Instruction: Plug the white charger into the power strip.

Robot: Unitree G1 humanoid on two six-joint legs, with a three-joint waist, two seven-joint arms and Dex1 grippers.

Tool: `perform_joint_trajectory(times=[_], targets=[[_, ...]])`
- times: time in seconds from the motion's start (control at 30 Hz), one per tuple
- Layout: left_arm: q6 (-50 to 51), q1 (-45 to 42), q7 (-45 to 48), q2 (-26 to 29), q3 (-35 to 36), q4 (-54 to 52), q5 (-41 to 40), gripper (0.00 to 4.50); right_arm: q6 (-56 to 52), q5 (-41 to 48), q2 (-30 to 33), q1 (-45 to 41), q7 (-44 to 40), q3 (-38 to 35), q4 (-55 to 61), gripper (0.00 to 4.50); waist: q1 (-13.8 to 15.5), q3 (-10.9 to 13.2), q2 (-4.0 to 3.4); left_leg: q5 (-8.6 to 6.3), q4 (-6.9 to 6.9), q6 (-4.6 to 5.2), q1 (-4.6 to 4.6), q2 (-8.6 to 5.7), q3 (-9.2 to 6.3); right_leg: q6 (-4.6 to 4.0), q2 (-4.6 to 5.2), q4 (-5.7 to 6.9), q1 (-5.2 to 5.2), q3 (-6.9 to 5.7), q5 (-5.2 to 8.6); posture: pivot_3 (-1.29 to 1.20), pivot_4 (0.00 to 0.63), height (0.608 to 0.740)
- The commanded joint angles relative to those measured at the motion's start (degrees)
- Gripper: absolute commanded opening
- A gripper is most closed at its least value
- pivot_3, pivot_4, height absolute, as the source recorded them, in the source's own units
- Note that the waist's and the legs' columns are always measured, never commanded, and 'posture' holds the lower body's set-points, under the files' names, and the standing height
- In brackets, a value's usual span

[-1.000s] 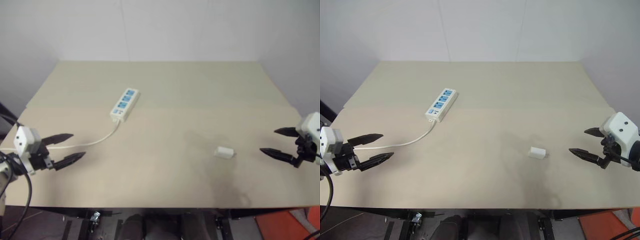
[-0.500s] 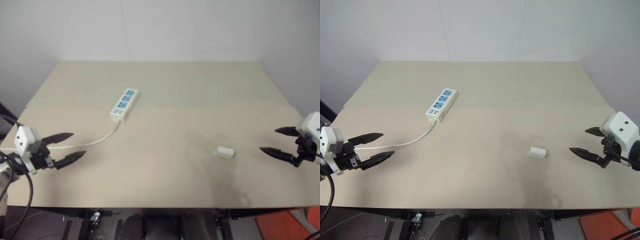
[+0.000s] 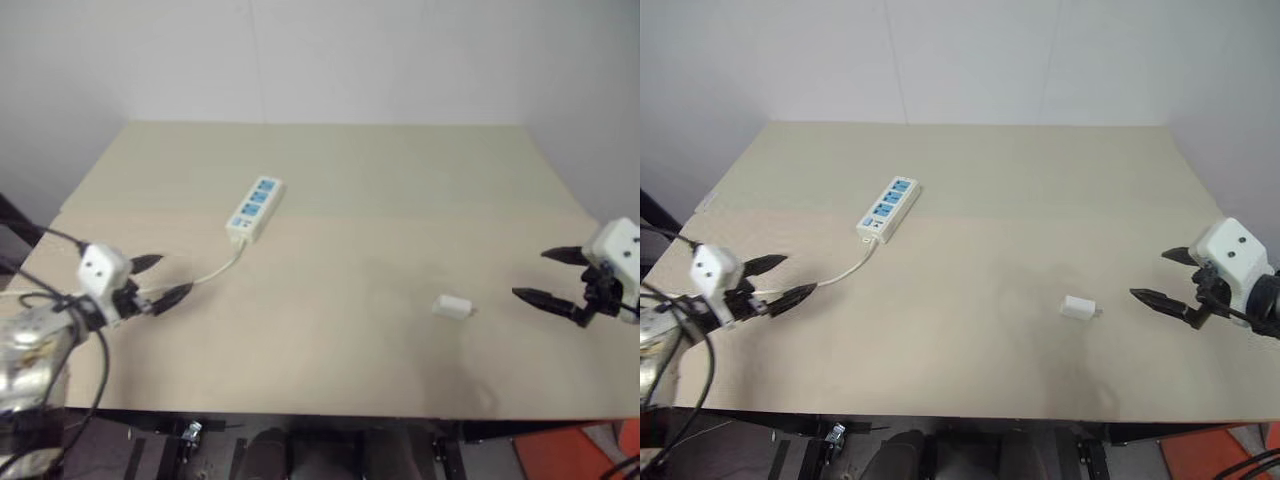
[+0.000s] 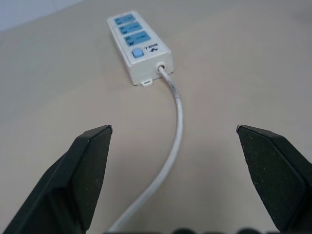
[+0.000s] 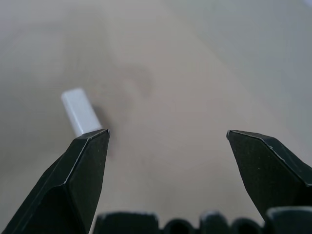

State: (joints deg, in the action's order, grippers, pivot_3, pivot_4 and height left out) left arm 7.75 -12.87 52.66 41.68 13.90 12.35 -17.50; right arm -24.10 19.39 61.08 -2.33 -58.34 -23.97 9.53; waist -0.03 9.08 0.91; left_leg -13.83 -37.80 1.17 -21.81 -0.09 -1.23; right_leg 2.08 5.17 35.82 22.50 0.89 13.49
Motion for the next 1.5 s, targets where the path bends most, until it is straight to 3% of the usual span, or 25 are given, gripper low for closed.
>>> perform_joint_trajectory(times=[0.03,0.27,0.4,0.5,0.67,1.0,1.13,1.37,1.47,1.5], targets=[[3.3,-4.6,-3.6,-2.7,-4.2,0.8,2.5,4.46,-2.1,1.2,-1.0,-1.4,2.2,0.6,4.4,4.5,0.0,0.0,0.0,0.0,0.0,0.0,-0.03,-0.01,-0.02,0.01,0.02,-0.01,0.03,0.01,0.0,0.0,0.15,0.74],[6.3,-14.6,-12.0,-8.8,-11.0,11.9,9.8,4.46,-9.4,5.9,-3.0,-3.6,4.7,3.0,15.2,4.5,-0.2,0.0,0.06,0.0,-0.02,0.0,-0.06,-0.08,-0.11,0.03,-0.03,0.04,0.07,0.01,-0.02,0.0,0.15,0.74],[4.8,-18.4,-13.3,-11.3,-12.7,18.7,11.6,4.46,-14.2,13.6,-2.1,-2.0,0.5,2.0,21.7,4.5,0.0,0.0,0.06,0.0,-0.02,0.0,-0.07,-0.09,-0.15,0.03,-0.03,0.05,0.06,-0.03,-0.02,0.0,0.15,0.74],[4.3,-19.7,-12.2,-12.3,-13.3,21.6,11.8,4.46,-14.5,14.2,-2.0,-0.7,0.5,2.5,23.9,4.5,0.2,0.0,0.07,0.0,-0.03,0.0,-0.03,-0.09,-0.16,0.03,-0.01,0.01,-0.03,-0.06,-0.01,0.0,0.15,0.74],[4.7,-19.8,-12.2,-12.4,-16.0,21.9,14.1,3.31,-14.7,13.0,-2.3,-1.7,2.8,4.6,23.3,4.5,0.4,0.0,0.06,0.0,-0.05,0.0,0.24,-0.08,-0.13,0.06,0.03,0.02,-0.26,-0.05,0.0,0.0,0.15,0.74],[6.2,-20.0,-12.5,-13.3,-15.1,21.8,12.9,0.18,-13.4,9.7,-1.4,-2.9,3.7,9.3,21.4,4.5,0.4,-0.1,-0.01,0.0,-0.05,0.0,0.33,-0.08,-0.12,0.07,-0.02,0.06,-0.27,-0.02,0.01,0.0,0.15,0.74],[10.8,-15.5,-12.2,-11.9,-12.6,12.8,9.8,0.02,-13.2,9.3,-1.5,-2.7,4.3,9.4,21.6,4.5,0.0,-0.1,-0.01,0.0,-0.04,0.0,0.31,-0.06,-0.14,0.07,-0.02,0.06,-0.26,-0.02,0.01,0.0,0.15,0.74],[26.9,4.7,-14.4,-7.4,-4.3,-19.7,2.3,0.02,-12.0,8.2,-2.7,-0.5,4.6,9.5,21.4,4.5,-1.2,0.0,0.02,-0.12,0.05,-0.01,0.21,0.11,-0.11,0.09,0.03,-0.03,-0.13,0.2,0.03,0.0,0.15,0.74],[29.4,9.5,-15.0,-7.5,-3.1,-26.1,0.3,0.02,-11.3,7.6,-3.5,-2.0,4.5,11.2,20.2,4.5,-0.7,0.0,0.04,-0.12,0.03,-0.02,0.28,0.08,-0.12,0.1,0.07,-0.01,-0.19,0.18,0.05,0.0,0.15,0.74],[27.5,10.7,-14.1,-7.0,-3.7,-26.5,0.7,0.31,-10.9,7.4,-3.7,-2.7,4.4,11.9,19.7,4.5,-0.5,0.0,0.06,-0.11,0.02,-0.02,0.33,0.09,-0.12,0.14,0.06,-0.01,-0.23,0.18,0.08,0.0,0.15,0.74]])
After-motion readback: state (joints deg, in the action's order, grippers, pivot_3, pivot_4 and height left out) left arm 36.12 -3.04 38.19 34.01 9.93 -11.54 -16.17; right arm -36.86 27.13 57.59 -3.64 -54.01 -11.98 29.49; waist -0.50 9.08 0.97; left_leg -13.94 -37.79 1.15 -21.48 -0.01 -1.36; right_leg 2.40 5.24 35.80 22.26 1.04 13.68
